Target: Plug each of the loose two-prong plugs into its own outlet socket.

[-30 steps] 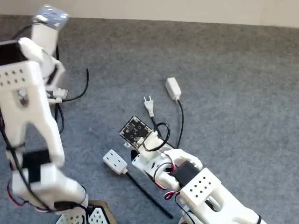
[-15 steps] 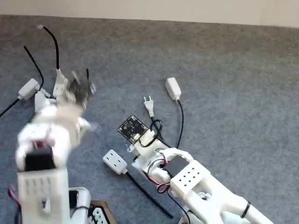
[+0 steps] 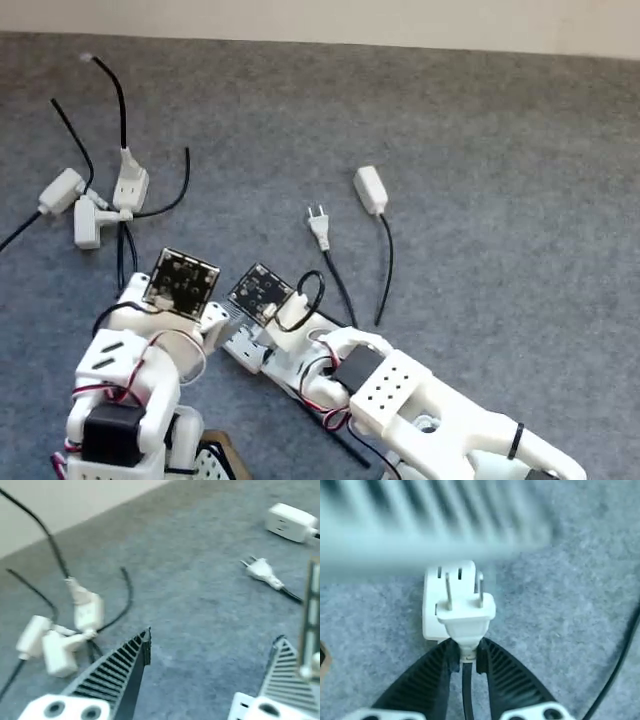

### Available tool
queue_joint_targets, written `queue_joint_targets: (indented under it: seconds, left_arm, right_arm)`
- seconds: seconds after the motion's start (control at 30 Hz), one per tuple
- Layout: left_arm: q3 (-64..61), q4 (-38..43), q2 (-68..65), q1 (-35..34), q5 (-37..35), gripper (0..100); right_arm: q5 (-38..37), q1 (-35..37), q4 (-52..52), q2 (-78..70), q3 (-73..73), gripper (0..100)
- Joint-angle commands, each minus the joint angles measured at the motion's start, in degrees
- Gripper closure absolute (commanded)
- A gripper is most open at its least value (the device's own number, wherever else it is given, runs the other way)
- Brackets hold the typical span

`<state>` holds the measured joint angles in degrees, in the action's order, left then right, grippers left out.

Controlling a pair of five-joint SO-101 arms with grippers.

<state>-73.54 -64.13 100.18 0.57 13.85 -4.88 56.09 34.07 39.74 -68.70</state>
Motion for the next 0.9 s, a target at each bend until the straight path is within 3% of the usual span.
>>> queue_joint_targets:
  seconds: [0.0, 0.33, 0.67, 0.87]
  left_arm:
    - [-3.03, -0.09, 0.22, 1.36, -1.32, 64]
    - [-10.07, 2.11, 0.22, 1.27, -1.23, 64]
    - [-11.30, 2.11, 0.22, 1.63, -1.14, 64]
    - [-11.38, 2.11, 0.22, 1.71, -1.14, 64]
  right_arm:
    - [0.79, 0.84, 1.27, 0.40, 6.02, 99.2]
    - [0.26, 0.66, 14.64, 0.48, 17.71, 99.2]
    - [-2.99, -5.67, 28.35, 0.48, 31.25, 99.2]
    - [-2.90, -5.49, 30.20, 0.48, 34.24, 99.2]
